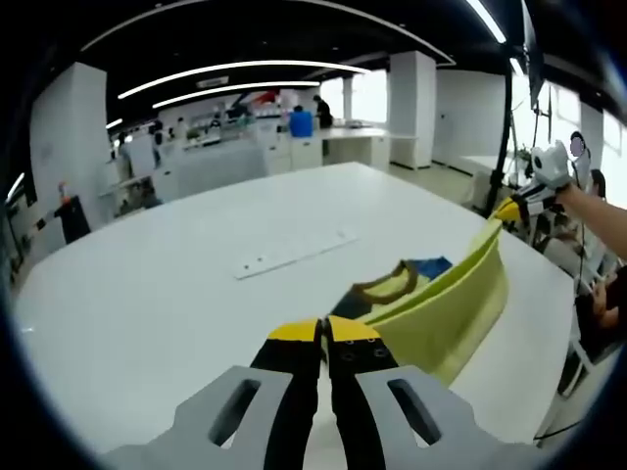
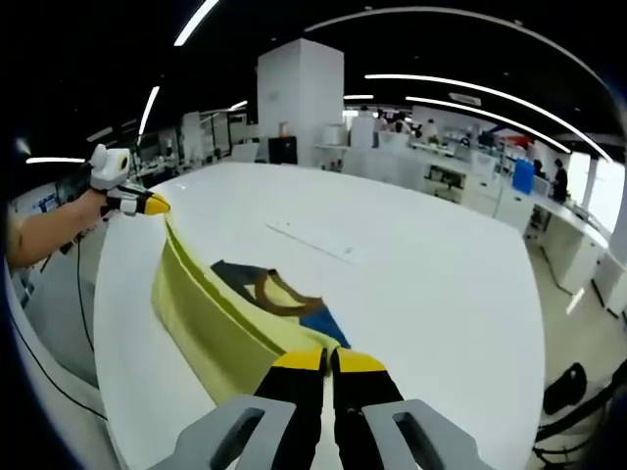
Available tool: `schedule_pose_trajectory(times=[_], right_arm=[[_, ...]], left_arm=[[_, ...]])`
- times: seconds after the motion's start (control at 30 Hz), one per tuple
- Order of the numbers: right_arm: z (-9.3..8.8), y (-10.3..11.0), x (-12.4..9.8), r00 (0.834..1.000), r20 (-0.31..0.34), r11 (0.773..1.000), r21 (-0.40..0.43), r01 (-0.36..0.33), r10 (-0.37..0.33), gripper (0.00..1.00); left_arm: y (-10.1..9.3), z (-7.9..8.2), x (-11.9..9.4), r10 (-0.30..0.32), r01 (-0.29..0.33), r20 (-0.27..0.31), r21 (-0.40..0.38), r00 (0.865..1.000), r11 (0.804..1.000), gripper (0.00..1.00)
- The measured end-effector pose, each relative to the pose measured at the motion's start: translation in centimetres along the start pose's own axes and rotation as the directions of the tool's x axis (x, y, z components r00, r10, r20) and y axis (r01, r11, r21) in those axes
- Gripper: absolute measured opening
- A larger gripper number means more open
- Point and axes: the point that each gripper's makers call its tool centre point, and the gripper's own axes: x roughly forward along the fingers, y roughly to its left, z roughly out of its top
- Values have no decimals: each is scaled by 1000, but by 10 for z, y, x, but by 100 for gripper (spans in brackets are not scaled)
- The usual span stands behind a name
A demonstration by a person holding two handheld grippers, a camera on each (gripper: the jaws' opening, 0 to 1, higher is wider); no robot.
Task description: Fold the garment on the visible template until the final outline fits inside the template.
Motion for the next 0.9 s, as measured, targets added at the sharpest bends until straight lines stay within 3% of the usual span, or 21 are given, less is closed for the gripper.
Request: schedule_pose_trajectory(times=[0.5,0.9], right_arm=[[17,-20,27,1000,-16,1000,-11,1,-1,0],[2,-40,61,997,-71,999,34,8,-6,0]], left_arm=[[23,12,29,17,-16,-14,8,1000,1000,0],[37,-4,74,26,-28,-63,-29,998,999,0]])
